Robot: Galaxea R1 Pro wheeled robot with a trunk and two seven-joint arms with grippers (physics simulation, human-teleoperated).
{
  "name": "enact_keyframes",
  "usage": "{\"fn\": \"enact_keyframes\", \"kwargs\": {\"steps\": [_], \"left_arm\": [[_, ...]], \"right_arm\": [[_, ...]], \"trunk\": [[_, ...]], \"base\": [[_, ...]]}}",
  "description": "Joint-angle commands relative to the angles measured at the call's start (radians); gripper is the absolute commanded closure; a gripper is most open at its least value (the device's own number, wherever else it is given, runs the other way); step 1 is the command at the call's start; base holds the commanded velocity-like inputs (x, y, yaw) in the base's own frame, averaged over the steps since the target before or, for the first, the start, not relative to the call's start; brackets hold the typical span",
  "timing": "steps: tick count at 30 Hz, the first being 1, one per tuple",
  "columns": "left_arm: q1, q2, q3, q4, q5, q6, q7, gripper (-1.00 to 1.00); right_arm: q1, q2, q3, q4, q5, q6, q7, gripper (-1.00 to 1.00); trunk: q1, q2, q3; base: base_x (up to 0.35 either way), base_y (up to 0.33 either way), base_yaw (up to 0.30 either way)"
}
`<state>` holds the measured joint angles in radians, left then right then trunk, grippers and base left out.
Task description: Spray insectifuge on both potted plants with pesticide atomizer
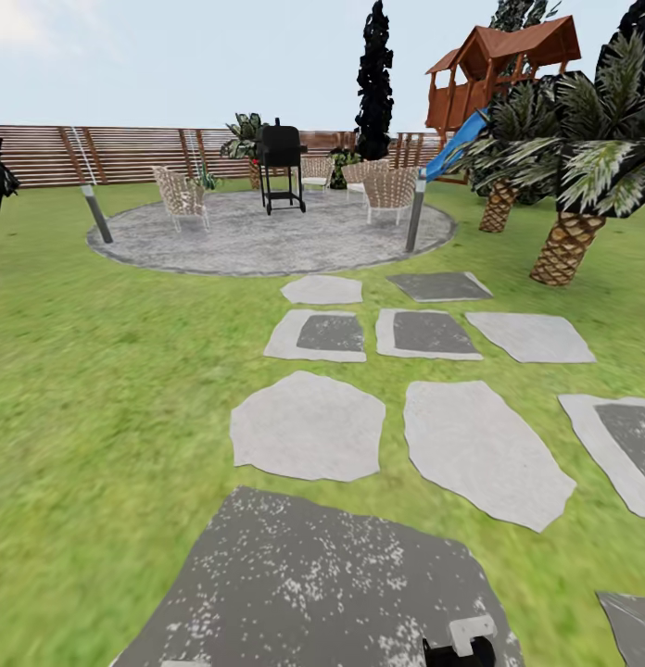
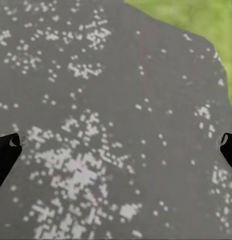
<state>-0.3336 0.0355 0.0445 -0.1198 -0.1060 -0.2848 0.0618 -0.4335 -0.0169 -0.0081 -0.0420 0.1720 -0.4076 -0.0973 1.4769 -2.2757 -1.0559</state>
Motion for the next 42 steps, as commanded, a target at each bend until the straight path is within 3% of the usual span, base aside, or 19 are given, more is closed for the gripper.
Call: {"fn": "enact_keyframes", "kwargs": {"steps": [1, 42], "left_arm": [[-0.001, 0.0, 0.005, 0.001, -0.011, -0.004, 0.004, 1.0], [-0.001, 0.0, 0.004, 0.002, -0.011, -0.004, 0.004, 1.0]], "right_arm": [[-0.001, 0.0, 0.0, 0.001, 0.011, -0.002, -0.007, -1.0], [-0.001, 0.0, 0.0, 0.001, 0.011, -0.002, -0.007, -1.0]], "trunk": [[0.0, 0.0, -0.001], [0.0, 0.0, -0.001]], "base": [[0.338, 0.0, 0.0], [0.338, 0.0, 0.0]]}}
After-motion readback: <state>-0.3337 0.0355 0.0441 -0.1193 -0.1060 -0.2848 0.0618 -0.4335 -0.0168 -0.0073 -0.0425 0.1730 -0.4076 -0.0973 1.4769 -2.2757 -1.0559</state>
